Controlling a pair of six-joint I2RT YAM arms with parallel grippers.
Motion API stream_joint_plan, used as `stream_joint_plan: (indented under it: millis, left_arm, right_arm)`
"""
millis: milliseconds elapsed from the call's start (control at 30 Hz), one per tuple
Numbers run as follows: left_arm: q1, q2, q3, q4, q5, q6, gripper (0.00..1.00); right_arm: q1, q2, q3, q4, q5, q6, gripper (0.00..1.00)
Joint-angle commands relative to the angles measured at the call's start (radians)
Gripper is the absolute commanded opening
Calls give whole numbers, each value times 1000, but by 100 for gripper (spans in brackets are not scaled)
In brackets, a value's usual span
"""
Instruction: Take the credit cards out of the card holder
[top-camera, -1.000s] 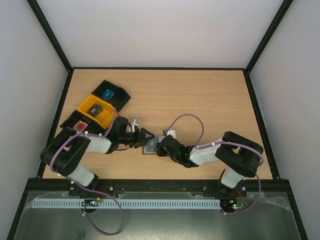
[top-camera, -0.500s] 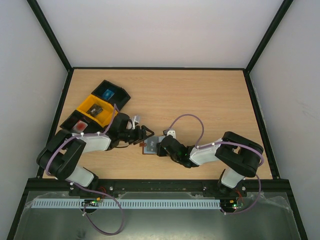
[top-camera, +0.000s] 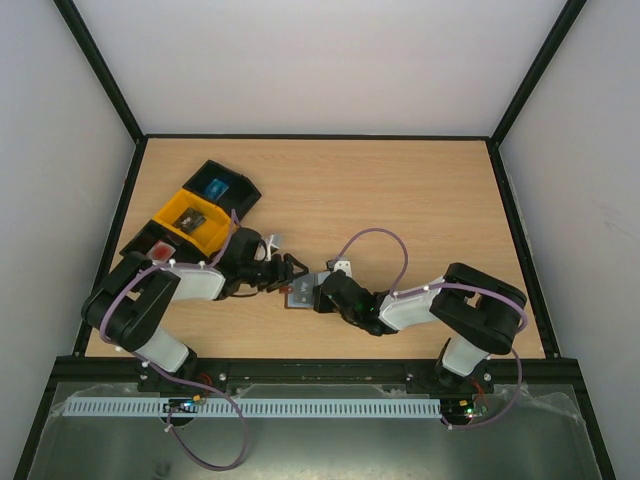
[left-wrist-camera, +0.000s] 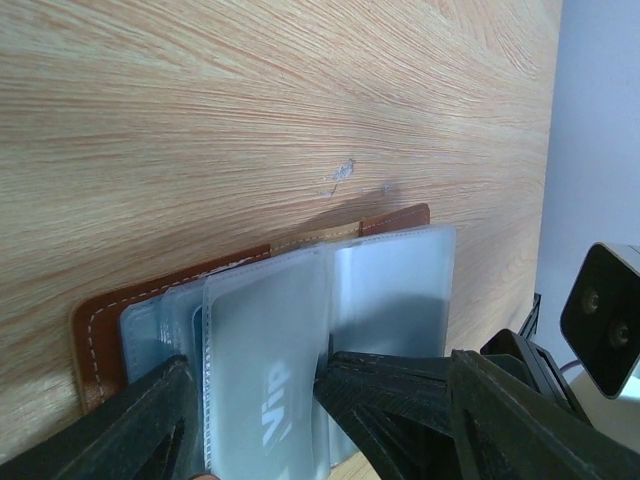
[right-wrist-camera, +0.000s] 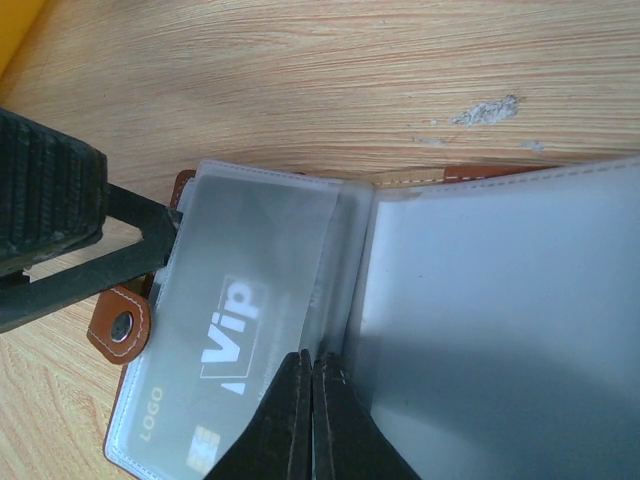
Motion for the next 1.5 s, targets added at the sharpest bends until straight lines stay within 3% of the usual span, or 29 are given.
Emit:
stream_joint_plan:
  millis: [0, 467, 733, 1033, 1267, 1467]
  left_arm:
    - [-3, 25, 10, 38, 29, 9, 70]
    - [-5, -28, -21, 66, 69, -38, 70]
    - [-27, -58, -44, 121, 98, -93, 70]
    - [-49, -77, -40, 123, 90, -114, 70]
    - [-64, -91, -36, 124, 89, -127, 70]
    - [-72, -86, -29, 127, 86, -130, 51]
  right_arm:
    - [-2, 34, -20, -39, -3, 7, 2]
    - [-1, 48, -14, -33, 3, 13, 3]
    - [-2, 2, -45, 29, 16, 25, 10]
    - [-2, -5, -72, 92, 22, 25, 5]
    - [-2, -22, -92, 113, 25, 34, 7]
    - [-1, -67, -126, 150, 40, 39, 9]
